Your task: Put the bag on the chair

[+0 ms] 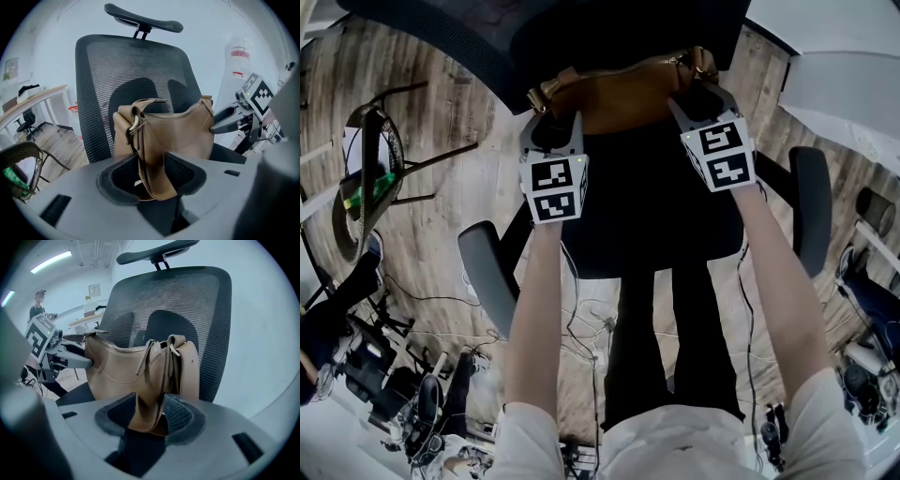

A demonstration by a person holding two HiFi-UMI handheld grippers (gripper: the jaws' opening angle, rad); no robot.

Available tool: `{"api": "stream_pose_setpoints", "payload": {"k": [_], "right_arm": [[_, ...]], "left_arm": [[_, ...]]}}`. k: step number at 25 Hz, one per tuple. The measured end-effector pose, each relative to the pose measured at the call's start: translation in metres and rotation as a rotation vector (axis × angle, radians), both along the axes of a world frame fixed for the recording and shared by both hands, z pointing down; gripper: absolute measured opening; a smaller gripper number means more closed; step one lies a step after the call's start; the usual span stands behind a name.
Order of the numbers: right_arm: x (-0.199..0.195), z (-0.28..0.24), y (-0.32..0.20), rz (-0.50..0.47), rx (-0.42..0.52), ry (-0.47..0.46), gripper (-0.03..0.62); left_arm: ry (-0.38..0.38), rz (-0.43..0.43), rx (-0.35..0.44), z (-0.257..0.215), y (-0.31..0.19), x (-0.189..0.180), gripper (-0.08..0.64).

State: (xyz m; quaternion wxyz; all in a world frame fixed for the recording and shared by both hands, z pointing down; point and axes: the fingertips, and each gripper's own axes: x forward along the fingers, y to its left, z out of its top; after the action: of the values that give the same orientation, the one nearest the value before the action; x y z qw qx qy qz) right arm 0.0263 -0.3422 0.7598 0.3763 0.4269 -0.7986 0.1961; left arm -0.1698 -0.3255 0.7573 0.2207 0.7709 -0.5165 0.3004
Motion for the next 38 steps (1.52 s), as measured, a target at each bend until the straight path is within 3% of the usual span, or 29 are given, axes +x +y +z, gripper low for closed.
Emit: {"api": "stream_pose_setpoints", "payload": {"k": [12, 29, 38], "right_arm": [[0.002, -0.007, -0.006, 0.034, -0.003, -0.008, 0.215], [0.002, -0.043, 0.030, 0.046, -0.027, 0.030, 0.221], [-0.010, -0.078, 0.067, 0.037, -0.034, -0.009, 0.224]], "left_arm": [[0.017, -0.027, -0.009, -0.001, 0.003, 0.003, 0.229], [0.052, -0.028, -0.044, -0.023, 0.042, 0.007, 0.235], [0.025, 0.024, -0.037, -0.047, 0.074, 0.012, 0.235]]}}
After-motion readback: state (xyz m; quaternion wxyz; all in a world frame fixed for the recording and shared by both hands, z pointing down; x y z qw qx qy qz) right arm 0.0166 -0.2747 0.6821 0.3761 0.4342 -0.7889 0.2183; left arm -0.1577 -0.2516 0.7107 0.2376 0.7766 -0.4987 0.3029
